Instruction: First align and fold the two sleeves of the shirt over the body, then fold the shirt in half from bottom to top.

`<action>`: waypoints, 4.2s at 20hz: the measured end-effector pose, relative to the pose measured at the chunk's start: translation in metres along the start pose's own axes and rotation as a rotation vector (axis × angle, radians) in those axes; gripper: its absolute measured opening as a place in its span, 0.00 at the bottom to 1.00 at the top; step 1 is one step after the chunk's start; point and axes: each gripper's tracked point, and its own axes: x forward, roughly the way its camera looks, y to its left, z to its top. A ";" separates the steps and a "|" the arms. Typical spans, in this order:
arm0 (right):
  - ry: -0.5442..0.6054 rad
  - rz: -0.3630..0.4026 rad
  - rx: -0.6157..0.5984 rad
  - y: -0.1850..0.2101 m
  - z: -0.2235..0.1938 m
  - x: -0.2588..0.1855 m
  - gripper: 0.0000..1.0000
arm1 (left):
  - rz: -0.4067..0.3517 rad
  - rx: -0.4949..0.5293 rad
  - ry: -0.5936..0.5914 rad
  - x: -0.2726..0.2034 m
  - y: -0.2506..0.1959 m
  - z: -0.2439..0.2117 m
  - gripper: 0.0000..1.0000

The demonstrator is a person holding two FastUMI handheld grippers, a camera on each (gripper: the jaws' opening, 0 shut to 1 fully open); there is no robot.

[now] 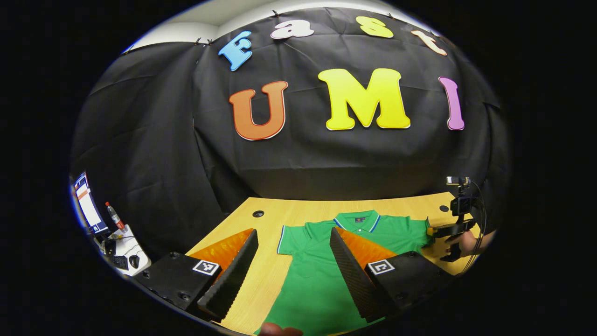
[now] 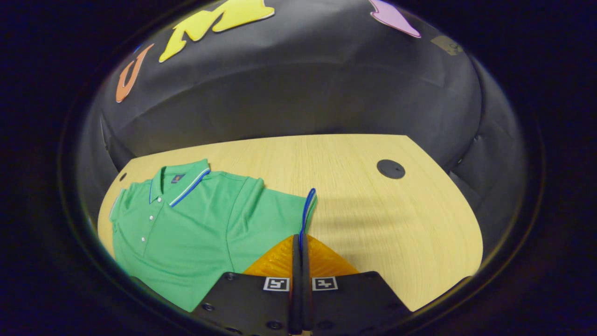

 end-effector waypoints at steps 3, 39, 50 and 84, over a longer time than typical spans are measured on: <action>-0.023 0.015 0.065 0.003 0.015 -0.017 0.03 | 0.023 -0.030 0.022 0.001 0.011 -0.010 0.99; -0.138 0.330 -0.164 0.198 0.022 -0.225 0.96 | -0.359 -0.190 0.385 0.083 0.049 -0.100 0.99; -0.094 0.382 -0.258 0.163 -0.040 -0.313 0.96 | -0.528 -0.200 0.757 0.223 0.014 -0.141 0.99; -0.088 0.182 0.118 0.079 -0.037 -0.300 0.96 | -0.485 -0.105 0.937 0.271 -0.020 -0.152 0.03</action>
